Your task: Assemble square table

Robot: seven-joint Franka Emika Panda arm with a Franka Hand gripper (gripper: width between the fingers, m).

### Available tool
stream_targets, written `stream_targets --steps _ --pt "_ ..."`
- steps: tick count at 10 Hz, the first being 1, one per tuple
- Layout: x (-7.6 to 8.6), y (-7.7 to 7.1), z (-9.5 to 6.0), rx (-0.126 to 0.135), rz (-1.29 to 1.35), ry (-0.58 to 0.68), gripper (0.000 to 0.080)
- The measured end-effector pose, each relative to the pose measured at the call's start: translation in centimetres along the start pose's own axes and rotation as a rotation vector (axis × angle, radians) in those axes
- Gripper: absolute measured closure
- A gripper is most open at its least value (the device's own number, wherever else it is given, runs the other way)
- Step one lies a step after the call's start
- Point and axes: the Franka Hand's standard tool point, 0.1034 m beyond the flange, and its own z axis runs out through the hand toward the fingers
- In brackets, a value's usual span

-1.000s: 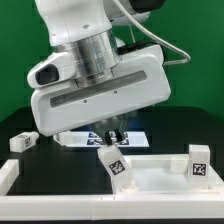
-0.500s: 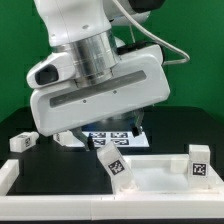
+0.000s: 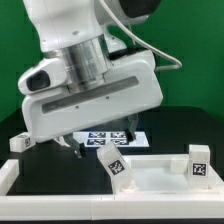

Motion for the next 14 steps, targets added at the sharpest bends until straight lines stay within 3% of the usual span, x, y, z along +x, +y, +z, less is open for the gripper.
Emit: stream_targets --steps 3,5,6,7,14 --pt "-0.29 -0.93 0.93 -0.006 0.006 -0.005 0.0150" --pt "-0.32 -0.89 0.97 -0.006 0.007 -0.005 0.0390" --pt "-0.33 -0.91 0.99 -0.005 0.007 -0.006 0.0390" --pt "-0.33 -0.91 0.99 -0.005 0.007 -0.006 0.0513" --pt "-0.33 -0.92 0.99 -0.005 0.006 -0.006 0.0512"
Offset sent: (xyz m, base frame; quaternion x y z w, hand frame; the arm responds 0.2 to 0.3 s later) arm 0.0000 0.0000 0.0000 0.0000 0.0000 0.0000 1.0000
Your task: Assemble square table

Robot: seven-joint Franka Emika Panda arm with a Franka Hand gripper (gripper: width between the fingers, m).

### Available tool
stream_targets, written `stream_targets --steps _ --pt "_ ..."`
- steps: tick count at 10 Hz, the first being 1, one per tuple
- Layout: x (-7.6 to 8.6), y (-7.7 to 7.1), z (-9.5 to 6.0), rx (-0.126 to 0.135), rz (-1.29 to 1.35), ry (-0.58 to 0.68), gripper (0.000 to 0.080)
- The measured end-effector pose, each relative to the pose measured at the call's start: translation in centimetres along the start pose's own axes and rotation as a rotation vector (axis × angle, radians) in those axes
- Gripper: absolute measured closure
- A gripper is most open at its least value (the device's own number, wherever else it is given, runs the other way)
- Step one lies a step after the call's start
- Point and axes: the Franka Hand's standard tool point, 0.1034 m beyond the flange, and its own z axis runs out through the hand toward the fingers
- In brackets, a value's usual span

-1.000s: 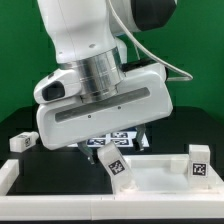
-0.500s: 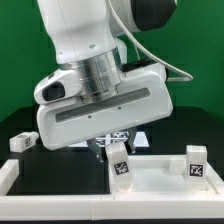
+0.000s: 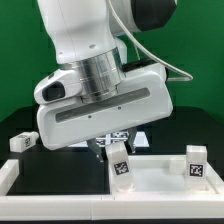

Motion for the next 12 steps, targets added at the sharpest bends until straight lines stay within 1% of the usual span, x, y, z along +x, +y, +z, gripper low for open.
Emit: stream_targets --steps 4,6,7,8,9,10,12 --pt "0.0 -0.1 0.0 0.000 0.042 0.000 0.0511" --pt "0.1 -1.0 0.2 0.000 0.275 -0.001 0.0511" --pt "0.3 -1.2 0.2 0.008 0.494 0.007 0.0511" --pt "0.4 -1.3 0.2 0.024 0.664 0.007 0.0511" --pt "0.4 -1.2 0.2 0.034 0.734 0.008 0.0511" --pt "0.4 -1.2 0.2 0.035 0.755 0.010 0.0511" --pt "0.5 -1.3 0.2 0.037 0.889 0.007 0.0511"
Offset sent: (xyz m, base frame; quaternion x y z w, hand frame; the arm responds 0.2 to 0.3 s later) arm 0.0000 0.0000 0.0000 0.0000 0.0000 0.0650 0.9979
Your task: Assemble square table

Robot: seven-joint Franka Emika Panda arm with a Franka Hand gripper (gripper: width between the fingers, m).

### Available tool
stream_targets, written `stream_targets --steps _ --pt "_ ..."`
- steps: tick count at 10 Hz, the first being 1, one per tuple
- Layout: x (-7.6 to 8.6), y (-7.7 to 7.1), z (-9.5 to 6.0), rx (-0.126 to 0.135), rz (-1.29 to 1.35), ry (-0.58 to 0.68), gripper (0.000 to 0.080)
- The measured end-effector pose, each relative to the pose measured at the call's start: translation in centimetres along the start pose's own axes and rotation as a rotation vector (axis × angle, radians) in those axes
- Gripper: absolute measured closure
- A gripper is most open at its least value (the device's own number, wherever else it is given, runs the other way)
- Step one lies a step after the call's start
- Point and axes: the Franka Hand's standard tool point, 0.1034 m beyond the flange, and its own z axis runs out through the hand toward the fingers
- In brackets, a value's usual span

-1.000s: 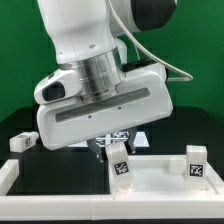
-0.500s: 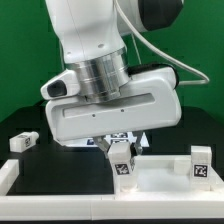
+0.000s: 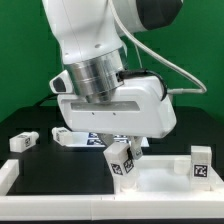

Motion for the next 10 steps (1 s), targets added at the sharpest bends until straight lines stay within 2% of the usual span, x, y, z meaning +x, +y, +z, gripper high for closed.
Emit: stream_targets --steps 2,3,4,5,7,10 --pt "0.0 -0.1 0.0 0.007 0.135 -0.003 0.0511" --pt "-0.2 -0.1 0.1 0.043 0.346 0.008 0.0511" --pt "-0.6 -0.4 0.2 0.062 0.462 0.022 0.0511" --pt "-1.3 -1.1 0.6 0.062 0.584 0.019 0.0511" --pt "-1.6 -1.7 1.1 0.077 0.763 0.022 0.0511" --pt "-1.5 -1.8 1.1 0.087 0.817 0.018 0.0511"
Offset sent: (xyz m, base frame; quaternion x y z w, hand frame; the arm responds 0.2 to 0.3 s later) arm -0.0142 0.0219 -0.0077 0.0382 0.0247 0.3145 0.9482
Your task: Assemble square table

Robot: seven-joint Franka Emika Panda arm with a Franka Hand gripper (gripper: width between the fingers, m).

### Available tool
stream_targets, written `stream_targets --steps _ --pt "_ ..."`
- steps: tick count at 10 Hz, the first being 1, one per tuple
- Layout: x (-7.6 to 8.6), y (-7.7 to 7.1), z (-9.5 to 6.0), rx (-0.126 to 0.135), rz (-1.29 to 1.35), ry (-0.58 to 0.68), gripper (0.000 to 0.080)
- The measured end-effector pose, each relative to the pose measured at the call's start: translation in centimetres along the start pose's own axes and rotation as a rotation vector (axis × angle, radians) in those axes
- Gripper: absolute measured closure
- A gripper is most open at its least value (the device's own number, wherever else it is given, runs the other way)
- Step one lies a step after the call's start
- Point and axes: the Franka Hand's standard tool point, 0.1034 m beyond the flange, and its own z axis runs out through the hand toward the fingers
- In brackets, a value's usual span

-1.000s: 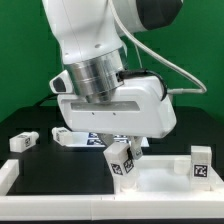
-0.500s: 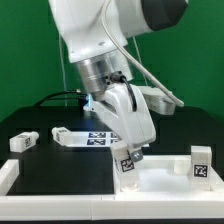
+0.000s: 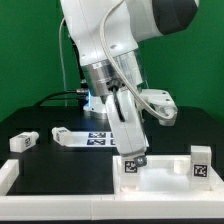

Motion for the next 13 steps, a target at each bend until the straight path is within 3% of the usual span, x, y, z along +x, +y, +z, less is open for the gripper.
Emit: stream_targets --steps 1,2,3,4,6,8,9,10,12,13 --pt "0.0 0.0 0.0 0.000 -0.007 0.000 0.0442" --pt "-0.1 0.0 0.0 -0.001 -0.011 0.000 0.0442" --pt "0.1 0.0 -0.1 -0.003 -0.093 -0.001 0.0279" --pt "0.8 0.0 -0.5 -0.003 -0.254 -0.004 0.0176" --pt "0.8 0.1 -1.0 -0.045 -0.549 0.000 0.0158" --pt "0.8 0.1 -0.9 -0.045 -0.712 -0.003 0.0151" --pt "0.8 0.2 -0.8 -0.066 -0.842 0.020 0.0151" --pt "0.6 0.2 -0.7 -0.103 -1.031 0.068 0.0151" --pt "0.9 -0.3 -0.7 -0.141 -1.376 0.120 0.0151" --pt "1.5 -0.5 -0.5 -0.126 -1.418 0.136 0.0151"
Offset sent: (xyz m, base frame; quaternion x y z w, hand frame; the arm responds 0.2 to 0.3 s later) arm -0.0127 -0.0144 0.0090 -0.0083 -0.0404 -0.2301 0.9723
